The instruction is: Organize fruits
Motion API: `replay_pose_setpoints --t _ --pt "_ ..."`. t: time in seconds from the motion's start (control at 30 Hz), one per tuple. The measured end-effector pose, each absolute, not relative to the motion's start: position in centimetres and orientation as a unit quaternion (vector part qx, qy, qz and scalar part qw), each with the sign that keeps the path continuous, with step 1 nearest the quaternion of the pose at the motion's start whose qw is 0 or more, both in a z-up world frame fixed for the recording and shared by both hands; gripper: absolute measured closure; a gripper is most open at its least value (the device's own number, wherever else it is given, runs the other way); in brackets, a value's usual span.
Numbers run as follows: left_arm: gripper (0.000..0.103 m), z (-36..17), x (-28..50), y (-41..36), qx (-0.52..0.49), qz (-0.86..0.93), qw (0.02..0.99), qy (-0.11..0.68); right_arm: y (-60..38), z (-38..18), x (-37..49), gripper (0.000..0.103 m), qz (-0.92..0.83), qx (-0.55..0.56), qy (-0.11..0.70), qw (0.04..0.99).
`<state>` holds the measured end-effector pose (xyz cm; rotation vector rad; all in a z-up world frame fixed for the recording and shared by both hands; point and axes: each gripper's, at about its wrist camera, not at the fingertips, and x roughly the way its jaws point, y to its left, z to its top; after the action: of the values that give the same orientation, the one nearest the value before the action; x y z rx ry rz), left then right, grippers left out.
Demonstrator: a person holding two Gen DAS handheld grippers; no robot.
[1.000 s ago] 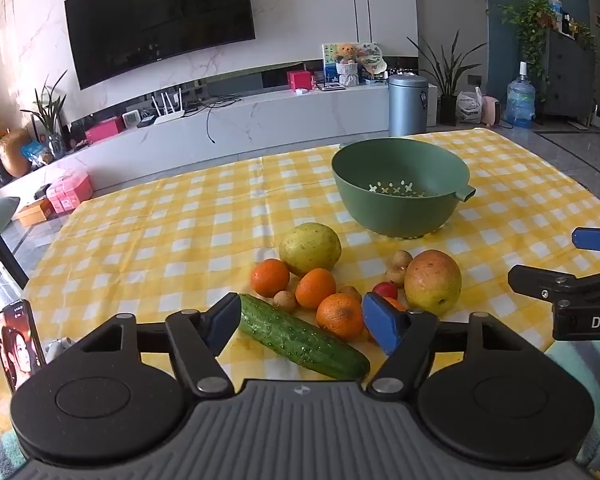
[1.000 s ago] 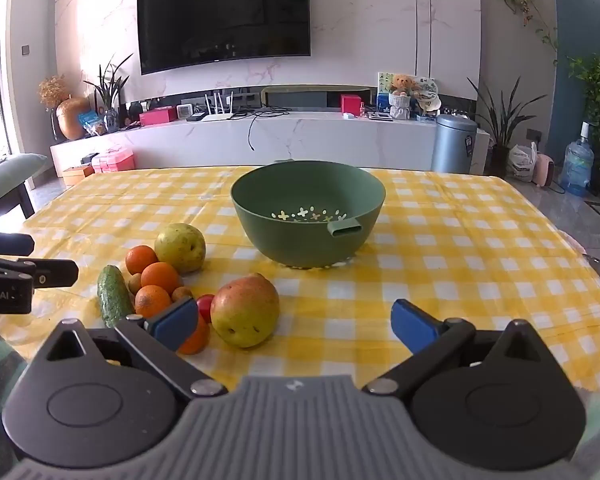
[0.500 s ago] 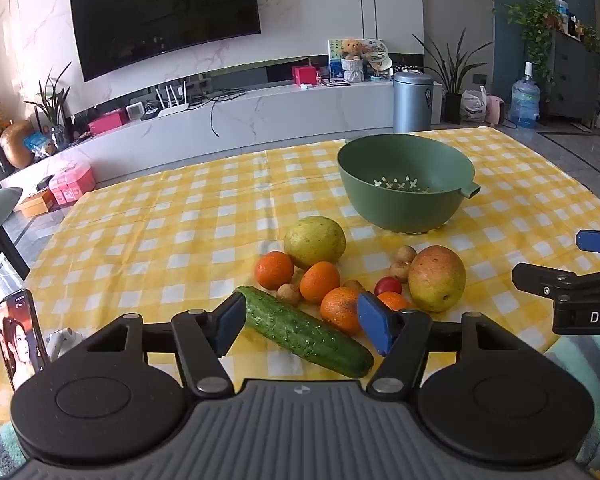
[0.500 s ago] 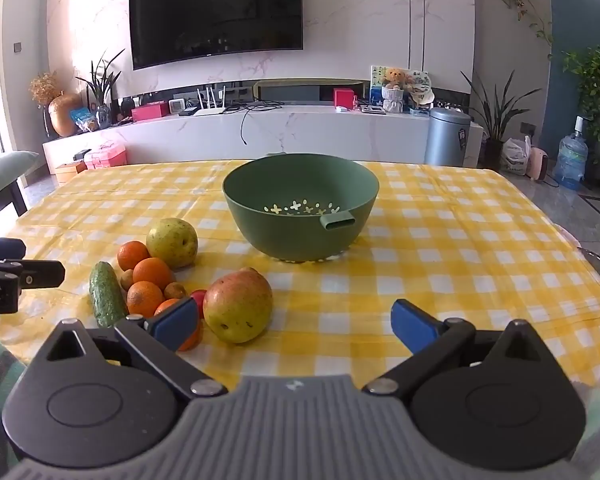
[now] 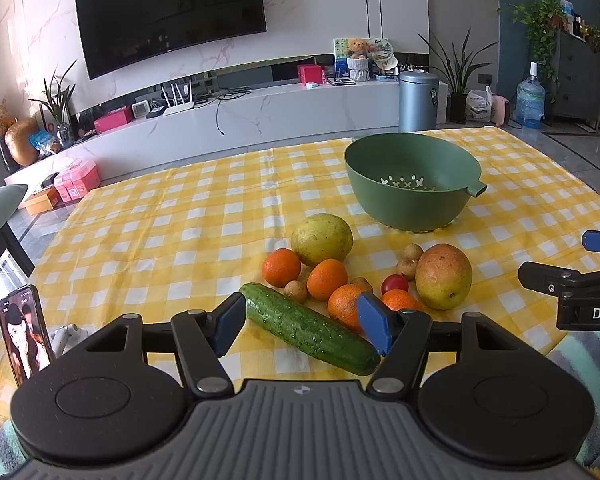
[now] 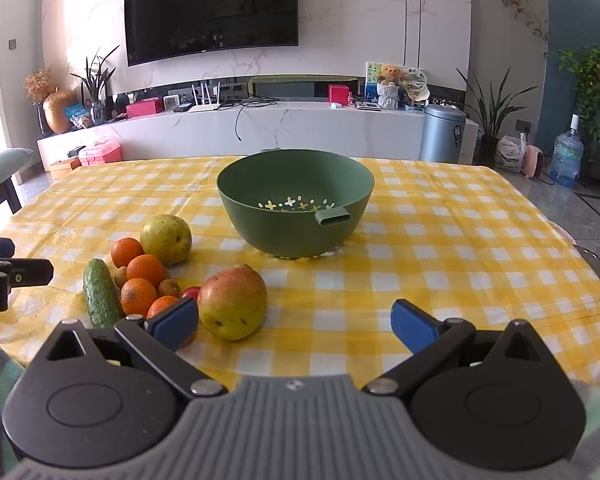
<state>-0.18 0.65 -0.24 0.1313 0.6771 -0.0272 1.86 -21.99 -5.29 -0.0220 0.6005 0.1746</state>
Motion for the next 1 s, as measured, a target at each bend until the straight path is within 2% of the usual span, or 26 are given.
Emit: replay_pose_setpoints --t 1.0 --pt "0.028 -0.32 -0.29 0.49 0.059 -0.018 0.940 0.335 -22.06 -5.42 1.93 0.004 0.083 -0.013 0.299 0.951"
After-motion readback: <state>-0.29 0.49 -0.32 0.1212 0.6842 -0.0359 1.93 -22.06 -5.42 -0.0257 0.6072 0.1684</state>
